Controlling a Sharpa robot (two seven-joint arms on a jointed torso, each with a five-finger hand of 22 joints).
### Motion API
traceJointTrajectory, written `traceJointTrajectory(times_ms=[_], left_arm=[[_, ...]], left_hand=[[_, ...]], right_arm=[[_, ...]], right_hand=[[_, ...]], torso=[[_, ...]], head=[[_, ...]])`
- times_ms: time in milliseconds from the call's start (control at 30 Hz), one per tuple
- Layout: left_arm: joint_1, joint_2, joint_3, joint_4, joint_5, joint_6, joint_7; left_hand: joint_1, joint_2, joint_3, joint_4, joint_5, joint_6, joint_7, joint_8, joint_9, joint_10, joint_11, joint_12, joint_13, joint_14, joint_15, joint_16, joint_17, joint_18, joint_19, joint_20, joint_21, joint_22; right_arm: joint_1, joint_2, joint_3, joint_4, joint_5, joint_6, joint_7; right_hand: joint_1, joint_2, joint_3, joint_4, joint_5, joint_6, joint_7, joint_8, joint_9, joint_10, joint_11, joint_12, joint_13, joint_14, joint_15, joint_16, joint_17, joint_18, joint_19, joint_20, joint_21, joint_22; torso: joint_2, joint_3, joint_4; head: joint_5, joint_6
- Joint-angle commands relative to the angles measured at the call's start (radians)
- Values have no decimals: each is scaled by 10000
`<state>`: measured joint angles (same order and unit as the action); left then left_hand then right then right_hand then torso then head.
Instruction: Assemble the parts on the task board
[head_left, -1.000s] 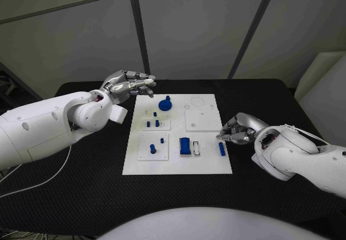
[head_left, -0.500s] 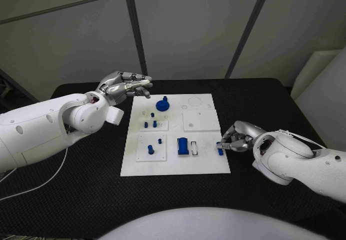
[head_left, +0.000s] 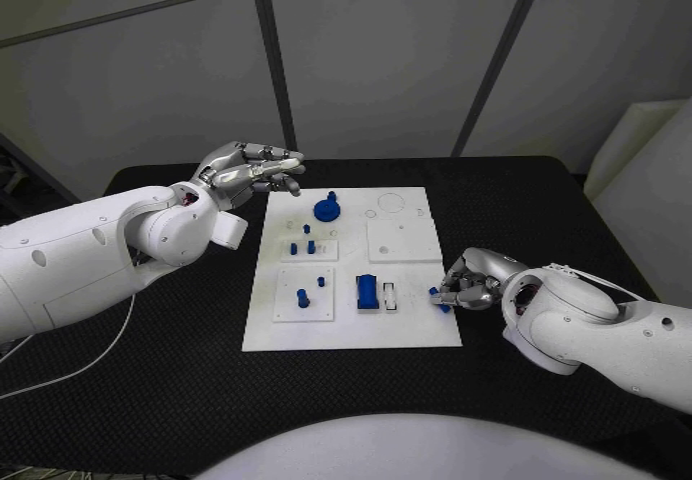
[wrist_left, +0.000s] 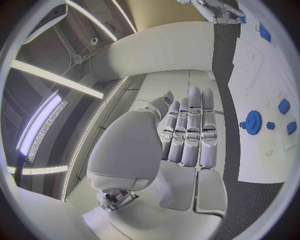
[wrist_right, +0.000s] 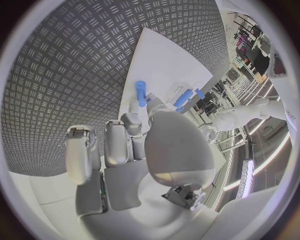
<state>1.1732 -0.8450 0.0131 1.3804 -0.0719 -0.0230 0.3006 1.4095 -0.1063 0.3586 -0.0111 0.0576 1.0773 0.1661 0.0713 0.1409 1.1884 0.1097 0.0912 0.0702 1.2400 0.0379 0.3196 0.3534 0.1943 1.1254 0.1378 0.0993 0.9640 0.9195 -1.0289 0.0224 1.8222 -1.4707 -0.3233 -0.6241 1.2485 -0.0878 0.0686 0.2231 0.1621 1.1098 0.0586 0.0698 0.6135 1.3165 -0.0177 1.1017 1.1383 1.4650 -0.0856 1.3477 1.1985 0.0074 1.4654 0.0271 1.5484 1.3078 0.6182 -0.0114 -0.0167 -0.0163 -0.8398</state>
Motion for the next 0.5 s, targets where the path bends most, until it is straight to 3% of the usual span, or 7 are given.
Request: traceJointTrajectory(times_ms=[33,133,267,500], left_arm=[[9,-3,8,18,5,122,31],[9,-6,8,21,5,125,28],[8,-15,8,20,5,128,20],[8,-14,8,23,5,142,7]], left_hand=[[5,76,9,-47,-41,-60,3,-22,12,-76,-18,-41,-12,33,16,-28,11,-169,81,-12,-44,-11],[5,76,9,-47,-41,-60,3,-22,12,-76,-18,-41,-12,33,16,-28,11,-169,81,-12,-44,-11],[5,76,9,-47,-41,-60,3,-22,12,-76,-18,-41,-12,33,16,-28,11,-169,81,-12,-44,-11],[1,77,6,-47,-42,-61,2,-22,12,-77,-18,-41,-12,34,16,-32,13,-169,81,-11,-47,-13]], right_arm=[[-85,69,-66,-59,-347,443,-263],[-90,131,-66,-71,-690,675,-328],[-101,216,-67,-61,-1407,1345,-507],[-142,351,-69,-10,-2509,2153,-730]], right_hand=[[81,-8,30,22,32,89,-16,-27,-33,-13,22,-30,11,373,30,68,12,-34,984,31,64,2549],[421,-22,111,-149,37,95,-32,-39,-39,-29,2,-57,4,373,10,69,22,-33,983,14,62,2548],[826,-127,164,-399,29,69,-18,-55,-62,-80,7,-129,-30,364,7,51,10,-30,977,4,48,2542],[1131,-272,160,-614,0,25,16,-65,-105,-156,32,-243,-97,356,26,37,15,-28,972,15,36,2536]], torso=[[8,0,-1],[14,1,3],[9,2,1],[2,-6,-12]], head=[[-4,0],[-3,-10],[0,-27],[-5,-54]])
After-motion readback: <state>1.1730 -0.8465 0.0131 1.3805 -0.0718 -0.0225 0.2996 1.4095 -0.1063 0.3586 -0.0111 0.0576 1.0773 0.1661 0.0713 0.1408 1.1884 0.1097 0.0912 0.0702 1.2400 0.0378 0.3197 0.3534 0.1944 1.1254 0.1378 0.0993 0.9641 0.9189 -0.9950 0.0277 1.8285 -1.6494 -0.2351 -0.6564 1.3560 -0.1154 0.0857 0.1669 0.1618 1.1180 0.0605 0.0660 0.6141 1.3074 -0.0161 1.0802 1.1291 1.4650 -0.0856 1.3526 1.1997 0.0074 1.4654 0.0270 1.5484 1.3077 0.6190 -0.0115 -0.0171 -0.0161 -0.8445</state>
